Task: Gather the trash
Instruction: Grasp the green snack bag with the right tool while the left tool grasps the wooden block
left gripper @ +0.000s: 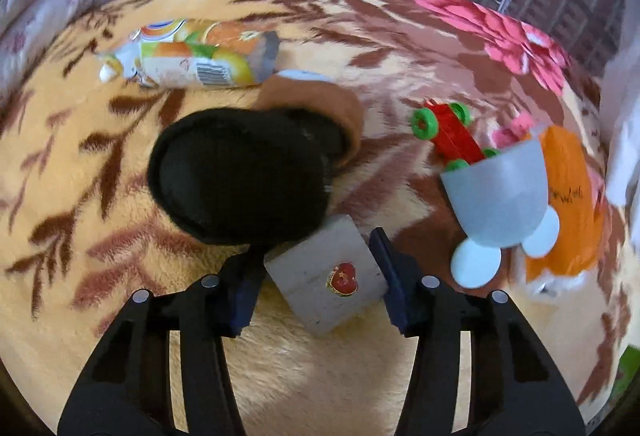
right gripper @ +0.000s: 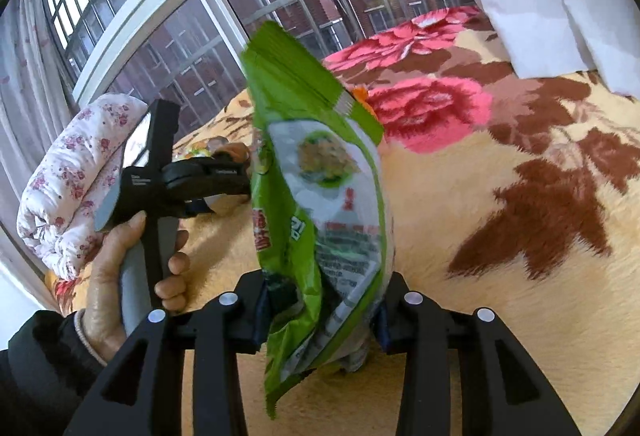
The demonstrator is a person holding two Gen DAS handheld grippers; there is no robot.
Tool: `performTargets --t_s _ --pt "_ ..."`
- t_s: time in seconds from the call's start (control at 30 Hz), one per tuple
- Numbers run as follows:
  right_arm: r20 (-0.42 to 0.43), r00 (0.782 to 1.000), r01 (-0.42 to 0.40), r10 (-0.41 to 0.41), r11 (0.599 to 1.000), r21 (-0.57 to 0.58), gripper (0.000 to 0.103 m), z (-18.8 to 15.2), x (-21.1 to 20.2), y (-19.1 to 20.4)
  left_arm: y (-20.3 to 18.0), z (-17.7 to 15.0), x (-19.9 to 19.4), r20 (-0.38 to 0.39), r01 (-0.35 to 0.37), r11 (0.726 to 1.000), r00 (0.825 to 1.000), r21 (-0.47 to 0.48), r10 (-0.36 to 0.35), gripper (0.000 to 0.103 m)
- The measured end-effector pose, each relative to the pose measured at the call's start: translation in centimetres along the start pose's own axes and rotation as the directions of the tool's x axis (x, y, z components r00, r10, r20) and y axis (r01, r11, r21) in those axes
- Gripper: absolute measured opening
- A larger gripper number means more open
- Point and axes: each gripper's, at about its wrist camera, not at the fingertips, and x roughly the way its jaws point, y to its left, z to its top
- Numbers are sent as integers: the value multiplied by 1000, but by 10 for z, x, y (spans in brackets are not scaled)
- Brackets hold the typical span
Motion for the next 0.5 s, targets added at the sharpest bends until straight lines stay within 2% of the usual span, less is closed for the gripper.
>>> performTargets --t_s 0.13,0.27,0.5 --pt "0 1000 26 -26 1000 -18 39 -3 3 4 6 -2 -4 21 27 999 999 -26 -26 50" --pt "10 999 46 -45 998 -41 39 -5 3 6 5 -7 -12 46 34 999 998 -13 -34 49" --pt "41 998 56 -54 997 -62 37 3 -13 21 5 -28 -65 151 0 993 988 122 -19 49"
